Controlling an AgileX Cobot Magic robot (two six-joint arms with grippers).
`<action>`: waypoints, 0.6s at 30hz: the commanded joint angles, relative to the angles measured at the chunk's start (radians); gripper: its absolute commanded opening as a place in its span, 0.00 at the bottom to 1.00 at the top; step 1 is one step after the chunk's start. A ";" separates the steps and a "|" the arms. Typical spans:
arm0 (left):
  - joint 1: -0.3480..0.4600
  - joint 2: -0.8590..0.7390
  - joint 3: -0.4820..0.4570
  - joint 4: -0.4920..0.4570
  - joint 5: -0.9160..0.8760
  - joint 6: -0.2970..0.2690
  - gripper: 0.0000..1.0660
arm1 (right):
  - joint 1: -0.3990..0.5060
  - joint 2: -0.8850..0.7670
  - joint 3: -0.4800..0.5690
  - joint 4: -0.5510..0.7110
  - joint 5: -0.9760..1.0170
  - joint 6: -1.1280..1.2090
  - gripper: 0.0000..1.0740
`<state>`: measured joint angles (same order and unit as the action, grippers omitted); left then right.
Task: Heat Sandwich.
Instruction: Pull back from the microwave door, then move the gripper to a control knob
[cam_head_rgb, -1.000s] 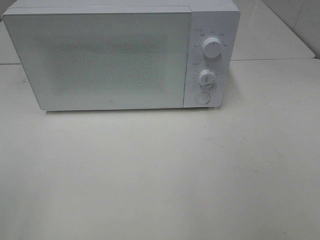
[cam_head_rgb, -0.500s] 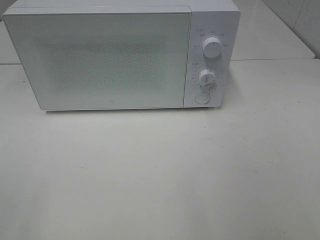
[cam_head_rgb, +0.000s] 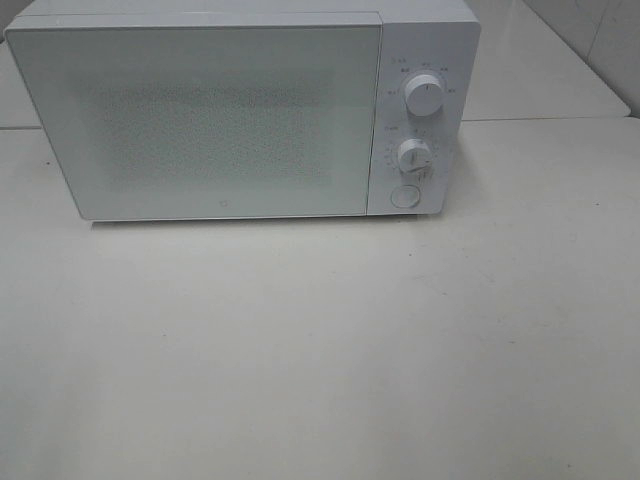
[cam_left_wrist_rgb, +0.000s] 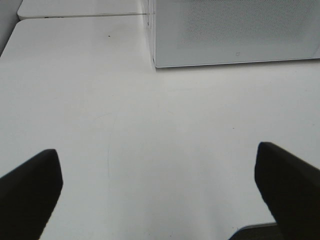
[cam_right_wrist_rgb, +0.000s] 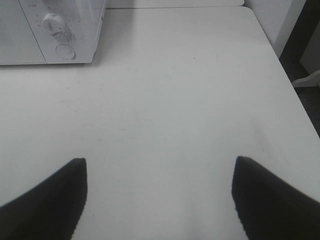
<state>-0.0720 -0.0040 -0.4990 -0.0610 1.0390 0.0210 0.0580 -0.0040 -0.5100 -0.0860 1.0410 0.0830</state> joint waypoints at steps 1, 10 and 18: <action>0.003 -0.029 0.003 -0.010 -0.002 -0.008 0.95 | -0.008 -0.024 0.004 -0.003 -0.004 -0.008 0.71; 0.003 -0.029 0.003 -0.010 -0.002 -0.008 0.95 | -0.008 -0.024 0.004 -0.003 -0.004 -0.008 0.71; 0.003 -0.029 0.003 -0.010 -0.002 -0.008 0.95 | -0.008 -0.024 0.004 -0.003 -0.004 -0.008 0.71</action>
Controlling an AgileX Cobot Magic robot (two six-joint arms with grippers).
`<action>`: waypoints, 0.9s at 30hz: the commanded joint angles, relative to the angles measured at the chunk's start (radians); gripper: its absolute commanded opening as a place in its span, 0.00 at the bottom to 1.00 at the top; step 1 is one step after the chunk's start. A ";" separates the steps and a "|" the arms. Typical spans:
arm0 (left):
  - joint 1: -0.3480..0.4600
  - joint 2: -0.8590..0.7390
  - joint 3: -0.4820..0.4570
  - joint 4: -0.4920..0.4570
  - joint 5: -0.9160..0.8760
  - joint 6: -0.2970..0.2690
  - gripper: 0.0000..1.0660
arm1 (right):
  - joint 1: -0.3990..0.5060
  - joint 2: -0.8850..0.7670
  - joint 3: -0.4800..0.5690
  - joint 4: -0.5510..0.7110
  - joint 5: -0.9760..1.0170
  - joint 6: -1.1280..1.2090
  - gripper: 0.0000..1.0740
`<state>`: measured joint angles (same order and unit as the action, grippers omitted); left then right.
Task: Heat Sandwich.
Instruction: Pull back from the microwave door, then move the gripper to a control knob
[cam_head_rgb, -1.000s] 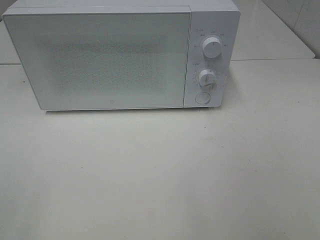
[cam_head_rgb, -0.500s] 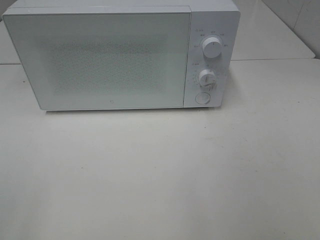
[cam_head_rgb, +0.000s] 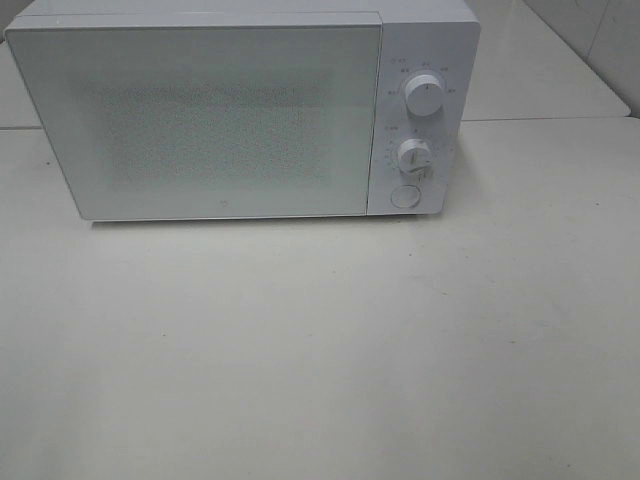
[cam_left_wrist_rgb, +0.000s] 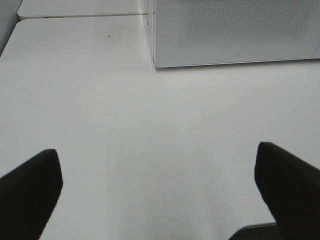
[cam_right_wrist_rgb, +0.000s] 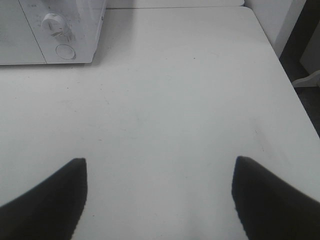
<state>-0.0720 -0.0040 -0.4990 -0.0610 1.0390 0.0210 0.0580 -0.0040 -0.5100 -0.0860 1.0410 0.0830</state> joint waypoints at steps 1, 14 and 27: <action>0.003 -0.029 0.003 -0.010 -0.002 -0.008 0.95 | -0.008 -0.024 0.004 -0.003 -0.004 -0.008 0.71; 0.003 -0.029 0.003 -0.010 -0.002 -0.008 0.95 | -0.008 -0.024 0.004 -0.003 -0.005 -0.008 0.71; 0.003 -0.029 0.003 -0.010 -0.002 -0.008 0.95 | -0.008 0.113 -0.037 -0.003 -0.106 -0.007 0.77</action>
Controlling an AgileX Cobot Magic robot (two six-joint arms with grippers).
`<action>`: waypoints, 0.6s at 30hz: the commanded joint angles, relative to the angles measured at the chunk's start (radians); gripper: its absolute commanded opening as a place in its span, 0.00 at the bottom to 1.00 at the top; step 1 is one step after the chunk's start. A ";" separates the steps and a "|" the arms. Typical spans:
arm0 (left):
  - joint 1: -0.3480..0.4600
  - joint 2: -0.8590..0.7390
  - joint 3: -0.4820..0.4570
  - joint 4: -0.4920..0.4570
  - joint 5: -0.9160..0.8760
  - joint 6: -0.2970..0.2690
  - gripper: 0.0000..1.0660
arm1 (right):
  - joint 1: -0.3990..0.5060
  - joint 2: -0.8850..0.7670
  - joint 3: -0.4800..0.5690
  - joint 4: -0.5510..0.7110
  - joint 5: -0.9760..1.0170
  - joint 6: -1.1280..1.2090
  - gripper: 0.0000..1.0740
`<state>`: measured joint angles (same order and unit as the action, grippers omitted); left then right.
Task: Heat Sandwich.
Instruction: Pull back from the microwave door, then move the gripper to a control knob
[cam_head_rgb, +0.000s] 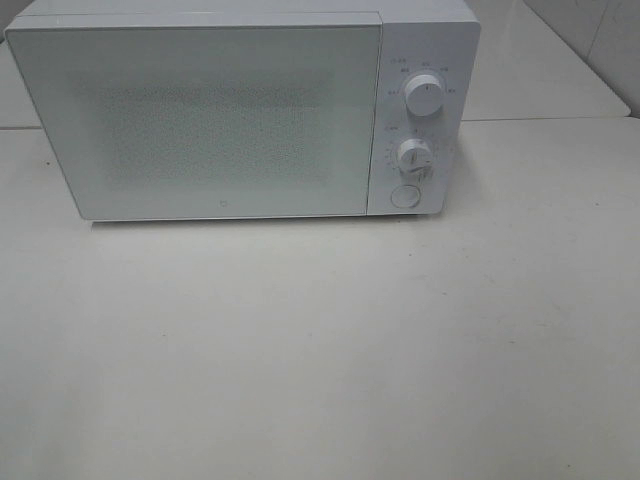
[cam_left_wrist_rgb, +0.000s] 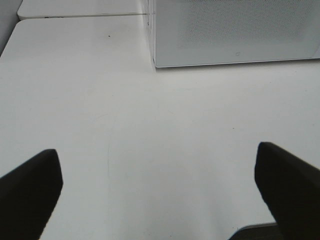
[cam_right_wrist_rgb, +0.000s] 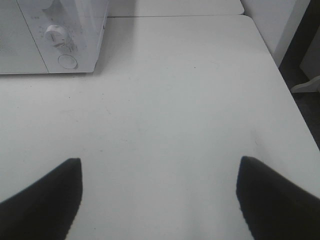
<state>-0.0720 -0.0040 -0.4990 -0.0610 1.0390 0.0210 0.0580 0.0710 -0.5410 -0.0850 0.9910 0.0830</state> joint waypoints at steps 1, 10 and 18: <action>0.003 -0.029 0.003 -0.010 -0.002 -0.008 0.95 | -0.008 0.075 -0.006 -0.004 -0.093 -0.003 0.76; 0.003 -0.029 0.003 -0.010 -0.002 -0.008 0.95 | -0.008 0.245 -0.006 -0.004 -0.246 0.003 0.76; 0.003 -0.029 0.003 -0.010 -0.002 -0.008 0.95 | -0.008 0.366 -0.006 -0.004 -0.360 0.004 0.74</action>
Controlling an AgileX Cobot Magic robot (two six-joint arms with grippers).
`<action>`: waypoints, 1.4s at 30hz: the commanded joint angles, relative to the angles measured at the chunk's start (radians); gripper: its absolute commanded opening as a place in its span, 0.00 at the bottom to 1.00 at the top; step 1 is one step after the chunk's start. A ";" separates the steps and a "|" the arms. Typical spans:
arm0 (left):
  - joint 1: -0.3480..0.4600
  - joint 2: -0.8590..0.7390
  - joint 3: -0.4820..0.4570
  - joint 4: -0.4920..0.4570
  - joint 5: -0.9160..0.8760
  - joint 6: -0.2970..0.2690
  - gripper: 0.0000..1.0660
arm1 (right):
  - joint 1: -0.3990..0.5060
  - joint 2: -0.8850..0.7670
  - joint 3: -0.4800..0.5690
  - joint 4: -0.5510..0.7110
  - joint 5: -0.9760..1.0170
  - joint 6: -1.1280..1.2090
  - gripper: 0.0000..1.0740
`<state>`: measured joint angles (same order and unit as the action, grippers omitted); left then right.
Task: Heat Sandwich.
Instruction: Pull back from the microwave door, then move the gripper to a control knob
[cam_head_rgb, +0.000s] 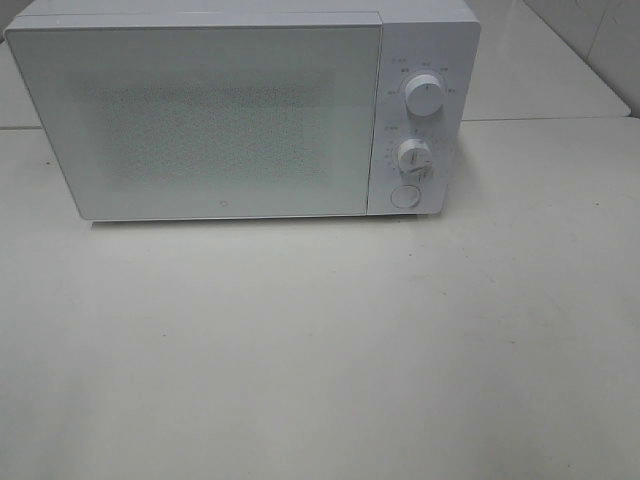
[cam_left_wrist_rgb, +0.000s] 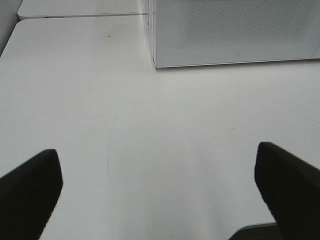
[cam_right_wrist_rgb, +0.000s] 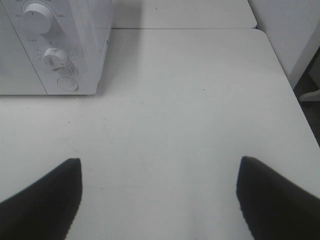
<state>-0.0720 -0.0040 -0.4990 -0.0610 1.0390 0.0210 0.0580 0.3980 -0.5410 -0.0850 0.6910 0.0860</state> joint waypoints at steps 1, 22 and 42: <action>0.003 -0.029 0.003 -0.010 -0.002 -0.008 0.95 | -0.008 0.058 -0.006 -0.004 -0.079 0.001 0.74; 0.003 -0.029 0.003 -0.010 -0.002 -0.008 0.95 | -0.008 0.443 -0.006 -0.003 -0.468 0.020 0.71; 0.003 -0.029 0.003 -0.010 -0.002 -0.008 0.95 | 0.004 0.799 -0.006 -0.003 -0.918 0.034 0.71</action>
<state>-0.0720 -0.0040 -0.4990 -0.0610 1.0390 0.0210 0.0580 1.1660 -0.5420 -0.0850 -0.1470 0.1130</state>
